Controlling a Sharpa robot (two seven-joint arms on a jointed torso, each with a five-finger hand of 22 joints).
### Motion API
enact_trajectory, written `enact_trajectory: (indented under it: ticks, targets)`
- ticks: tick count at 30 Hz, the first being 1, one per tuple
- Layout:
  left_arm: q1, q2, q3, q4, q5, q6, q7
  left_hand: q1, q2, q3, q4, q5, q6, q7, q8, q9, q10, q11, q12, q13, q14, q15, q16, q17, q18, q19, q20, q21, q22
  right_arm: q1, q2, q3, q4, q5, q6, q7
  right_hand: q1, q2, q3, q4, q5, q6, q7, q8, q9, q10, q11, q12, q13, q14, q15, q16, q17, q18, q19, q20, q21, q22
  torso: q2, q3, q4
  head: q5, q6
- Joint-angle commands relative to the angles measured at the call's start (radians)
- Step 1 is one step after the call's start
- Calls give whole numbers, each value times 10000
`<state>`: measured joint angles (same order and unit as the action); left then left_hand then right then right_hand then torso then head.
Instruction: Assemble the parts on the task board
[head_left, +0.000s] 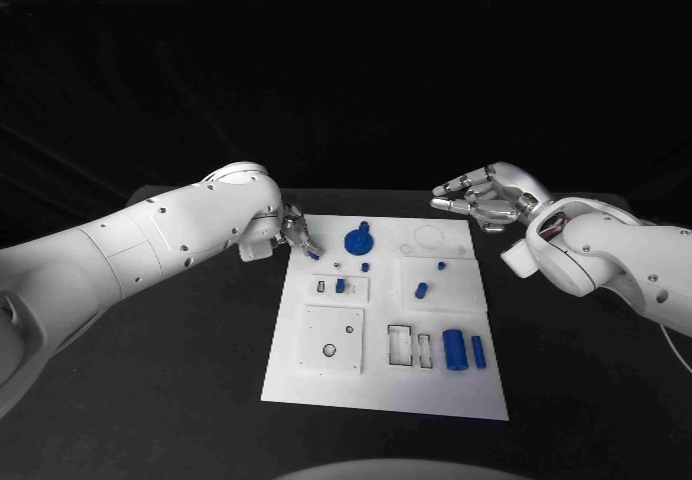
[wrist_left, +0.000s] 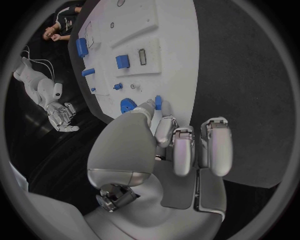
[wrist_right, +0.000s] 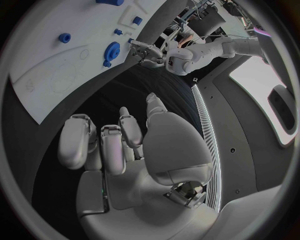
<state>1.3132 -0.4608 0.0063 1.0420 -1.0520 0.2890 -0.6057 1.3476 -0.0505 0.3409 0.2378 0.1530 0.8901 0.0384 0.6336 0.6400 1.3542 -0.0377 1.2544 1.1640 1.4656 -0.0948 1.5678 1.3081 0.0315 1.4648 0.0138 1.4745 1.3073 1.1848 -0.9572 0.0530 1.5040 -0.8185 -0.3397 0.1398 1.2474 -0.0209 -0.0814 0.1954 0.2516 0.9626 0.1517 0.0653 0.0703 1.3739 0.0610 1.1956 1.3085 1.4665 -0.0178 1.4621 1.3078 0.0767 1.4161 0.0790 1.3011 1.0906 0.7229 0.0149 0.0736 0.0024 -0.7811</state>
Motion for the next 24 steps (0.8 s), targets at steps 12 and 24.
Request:
enact_trajectory:
  ticks: [12, 24]
  targets:
    - [-11, -161, -16, 268, 435, -395, 535, -1205, -910, 3808, -1143, 589, -105, -25, 401, 582, 178, -2, -2, 100, 1052, -8, 30, 2627, 15, 583, -10, -56, 1286, -7, -19, -2, 19, 63, 136, 14, -26, 29, -59, 13, -15, 10, -30, 58, 11, -75, 2, 8, 164, 675, -11, -36, 1097, 154, -81, 14, -51, -12, 1, 8, 11, 16, 37]
    - [-43, -1376, -22, 2311, 729, -1852, 1049, -1480, -1013, 4241, -1504, 587, -54, -56, 492, 687, 267, -21, 85, 203, 1052, -30, 30, 2627, 6, 602, -36, -32, 1329, -6, -64, -10, 17, 91, 113, 17, -44, 49, -70, 25, -12, 11, -30, 59, 11, -78, 2, 4, 159, 675, -11, -41, 1094, 155, -82, 13, -57, -19, -3, 5, 20, 13, 42]
